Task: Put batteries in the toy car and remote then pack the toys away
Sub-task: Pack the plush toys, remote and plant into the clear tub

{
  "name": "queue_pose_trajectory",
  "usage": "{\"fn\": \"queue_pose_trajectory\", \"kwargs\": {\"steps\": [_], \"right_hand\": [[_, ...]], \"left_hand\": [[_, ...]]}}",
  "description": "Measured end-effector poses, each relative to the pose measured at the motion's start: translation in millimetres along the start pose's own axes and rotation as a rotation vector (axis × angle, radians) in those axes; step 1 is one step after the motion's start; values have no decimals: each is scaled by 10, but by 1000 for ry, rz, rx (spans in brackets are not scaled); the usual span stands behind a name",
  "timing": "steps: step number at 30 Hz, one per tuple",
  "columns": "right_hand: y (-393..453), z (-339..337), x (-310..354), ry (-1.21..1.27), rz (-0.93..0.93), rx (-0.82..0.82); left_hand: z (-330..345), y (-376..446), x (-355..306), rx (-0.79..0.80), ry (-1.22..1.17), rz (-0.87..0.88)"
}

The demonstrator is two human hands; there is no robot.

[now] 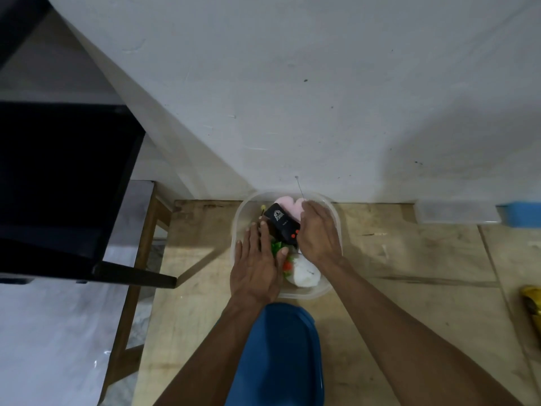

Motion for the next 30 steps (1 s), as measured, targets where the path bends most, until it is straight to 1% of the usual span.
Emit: {"fn": "queue_pose_trajectory", "kwargs": {"steps": [2, 5, 8, 10, 13, 17, 20, 22, 24, 26, 28, 30], "right_hand": [[-47, 39, -37, -49, 102, 117], [-111, 63, -91, -118, 181, 266], [-128, 53, -107, -118, 241, 341], [-132, 14, -70, -126, 230, 364], [-201, -203, 54, -122, 186, 319], [-379, -475, 79, -34, 212, 254], [-548, -596, -6, 110, 254, 141], [-678, -663, -68, 182, 213, 61], [-879, -703, -167, 260, 168, -36], [-1146, -656, -301, 324, 134, -121], [-1467, -508, -437, 370, 137, -139], [-1786, -299, -582, 376, 196, -84]], "left_hand": [[0, 3, 11, -8, -12, 11], [10, 10, 4, 4, -17, 18], [4, 9, -7, 12, -15, 11], [-7, 7, -18, 6, -20, 15], [-34, -1, -33, -29, -56, 29], [-136, -107, -70, -113, -91, 32], [-249, -240, -92, -184, -101, 31], [-344, -408, -96, -266, -144, 23], [-370, -677, -33, -347, -202, -44], [-297, -997, 111, -376, -244, -167], [-129, -1313, 317, -385, -243, -261], [80, -1608, 529, -368, -210, -323]]}}
Point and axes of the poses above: each hand's wrist, its own y-axis towards the middle knuckle, its own z-axis out of the palm, x = y × z, the point moved 5 cm from there along y, towards the middle knuckle, and after that the axes turned 3 degrees about -x, right-handed, at the moved point
